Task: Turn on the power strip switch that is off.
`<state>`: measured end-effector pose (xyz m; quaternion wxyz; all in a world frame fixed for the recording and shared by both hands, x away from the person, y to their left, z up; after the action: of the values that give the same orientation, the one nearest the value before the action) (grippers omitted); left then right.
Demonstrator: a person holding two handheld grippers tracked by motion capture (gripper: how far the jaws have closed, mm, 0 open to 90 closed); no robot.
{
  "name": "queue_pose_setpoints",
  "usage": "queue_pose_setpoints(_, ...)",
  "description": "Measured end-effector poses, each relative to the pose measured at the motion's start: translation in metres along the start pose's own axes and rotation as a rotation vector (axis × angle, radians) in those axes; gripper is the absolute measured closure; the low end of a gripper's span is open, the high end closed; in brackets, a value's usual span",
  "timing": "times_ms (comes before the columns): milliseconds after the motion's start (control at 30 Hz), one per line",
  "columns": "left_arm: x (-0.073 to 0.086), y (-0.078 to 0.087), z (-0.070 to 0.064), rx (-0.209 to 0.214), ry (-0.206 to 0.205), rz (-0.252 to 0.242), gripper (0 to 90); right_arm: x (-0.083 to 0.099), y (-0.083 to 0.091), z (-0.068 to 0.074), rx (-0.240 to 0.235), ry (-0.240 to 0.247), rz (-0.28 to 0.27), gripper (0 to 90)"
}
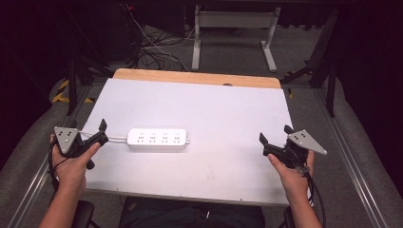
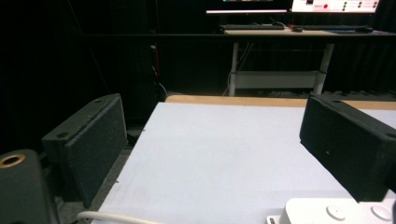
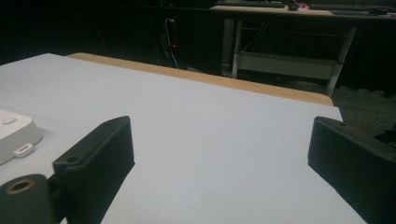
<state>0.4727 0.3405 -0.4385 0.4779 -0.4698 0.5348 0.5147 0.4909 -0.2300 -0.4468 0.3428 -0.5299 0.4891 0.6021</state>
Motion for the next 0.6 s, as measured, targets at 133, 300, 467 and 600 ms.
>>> queue_pose_setpoints(133, -0.0019, 0.0011, 0.0022, -0.018, 0.007, -0.011, 11.7, 0.0011, -0.0018, 0.0003, 0.002, 0.002, 0.009, 7.6)
queue_pose_setpoints(300, -0.0038, 0.004, 0.0022, 0.01, 0.013, -0.003, 33.1, 0.0014, -0.0025, 0.0008, -0.001, 0.006, 0.01, 7.6)
queue_pose_setpoints(467, -0.0073, 0.0083, 0.0033, 0.111, 0.049, 0.033, 69.3, 0.0012, -0.0012, 0.001, 0.002, 0.012, 0.01, 8.0)
queue_pose_setpoints(600, -0.0079, 0.0096, 0.0054, 0.166, 0.069, 0.068, 83.7, 0.0011, -0.001, 0.0016, -0.003, 0.014, 0.009, 8.9)
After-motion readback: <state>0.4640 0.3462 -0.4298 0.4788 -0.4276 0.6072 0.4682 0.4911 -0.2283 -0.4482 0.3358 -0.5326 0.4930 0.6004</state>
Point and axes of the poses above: each handheld gripper's, and its own axes: y roughly backward along the jaws, x roughly out of its underside, z roughly to its left, the point moved 5 cm from there along -y, roughly forward along the jaws, and after that the axes turned 3 degrees about x, right-handed, at the moved point
